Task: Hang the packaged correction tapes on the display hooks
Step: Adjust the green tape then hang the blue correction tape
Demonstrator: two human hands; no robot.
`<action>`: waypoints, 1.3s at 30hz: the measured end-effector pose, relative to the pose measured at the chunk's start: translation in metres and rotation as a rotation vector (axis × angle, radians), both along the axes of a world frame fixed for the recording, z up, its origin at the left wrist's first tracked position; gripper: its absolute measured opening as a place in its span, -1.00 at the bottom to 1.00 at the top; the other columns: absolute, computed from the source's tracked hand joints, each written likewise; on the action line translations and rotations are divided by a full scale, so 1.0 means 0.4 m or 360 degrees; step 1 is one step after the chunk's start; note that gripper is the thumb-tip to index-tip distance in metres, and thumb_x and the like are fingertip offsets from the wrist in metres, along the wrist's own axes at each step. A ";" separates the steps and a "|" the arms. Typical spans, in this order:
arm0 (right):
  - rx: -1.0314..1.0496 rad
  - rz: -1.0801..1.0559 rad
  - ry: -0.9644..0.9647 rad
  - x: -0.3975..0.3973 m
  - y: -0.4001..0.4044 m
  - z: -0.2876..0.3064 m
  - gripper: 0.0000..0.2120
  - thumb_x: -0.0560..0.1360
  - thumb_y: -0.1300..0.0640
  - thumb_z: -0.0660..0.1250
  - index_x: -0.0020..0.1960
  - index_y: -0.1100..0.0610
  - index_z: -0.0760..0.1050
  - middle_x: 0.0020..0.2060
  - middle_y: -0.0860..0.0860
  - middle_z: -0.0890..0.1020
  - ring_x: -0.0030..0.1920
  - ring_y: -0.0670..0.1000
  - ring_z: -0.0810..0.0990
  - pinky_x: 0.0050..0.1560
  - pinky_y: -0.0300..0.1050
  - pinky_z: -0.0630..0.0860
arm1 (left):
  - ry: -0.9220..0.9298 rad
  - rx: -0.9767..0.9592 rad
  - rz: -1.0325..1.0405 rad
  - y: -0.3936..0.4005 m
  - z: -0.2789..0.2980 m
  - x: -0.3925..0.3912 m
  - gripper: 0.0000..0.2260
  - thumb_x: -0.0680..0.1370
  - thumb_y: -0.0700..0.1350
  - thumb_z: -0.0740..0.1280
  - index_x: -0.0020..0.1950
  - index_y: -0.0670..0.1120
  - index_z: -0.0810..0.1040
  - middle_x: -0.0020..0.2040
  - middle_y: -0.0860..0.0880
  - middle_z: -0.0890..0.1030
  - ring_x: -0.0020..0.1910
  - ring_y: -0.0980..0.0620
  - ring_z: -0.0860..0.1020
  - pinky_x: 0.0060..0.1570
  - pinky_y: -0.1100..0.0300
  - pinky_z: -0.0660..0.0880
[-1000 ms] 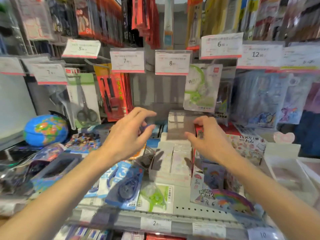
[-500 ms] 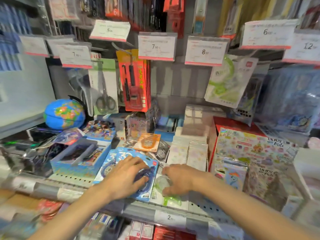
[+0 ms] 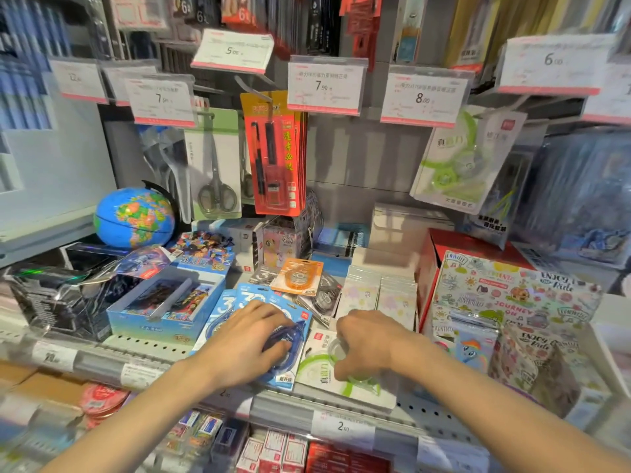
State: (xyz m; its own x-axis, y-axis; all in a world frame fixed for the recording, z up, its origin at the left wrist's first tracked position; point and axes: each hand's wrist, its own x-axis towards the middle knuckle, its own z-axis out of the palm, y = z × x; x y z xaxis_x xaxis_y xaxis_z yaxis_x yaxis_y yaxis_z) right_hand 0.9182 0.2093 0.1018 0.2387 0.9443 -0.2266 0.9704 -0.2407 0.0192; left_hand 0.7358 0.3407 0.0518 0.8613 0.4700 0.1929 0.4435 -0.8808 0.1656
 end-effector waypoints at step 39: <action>0.1576 -0.0043 0.0293 0.203 -0.229 0.218 -0.01 0.28 -0.29 0.49 0.52 -0.04 0.05 0.29 -0.23 0.22 0.37 -0.18 0.26 0.37 -0.29 0.25 | -0.1528 -0.1347 -0.0249 -0.177 0.372 0.300 -0.85 0.64 -0.29 0.27 0.18 -0.19 0.57 -0.17 -0.31 0.69 -0.39 0.05 0.60 -0.36 0.26 0.55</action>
State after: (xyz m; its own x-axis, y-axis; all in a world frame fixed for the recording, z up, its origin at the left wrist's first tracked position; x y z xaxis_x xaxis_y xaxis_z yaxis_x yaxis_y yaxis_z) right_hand 0.9994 0.1176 0.1891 0.3029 0.7224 0.6216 0.9322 -0.0891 -0.3507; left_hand 0.8558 0.2699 0.2008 0.6011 0.6566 0.4555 -0.2614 -0.3771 0.8885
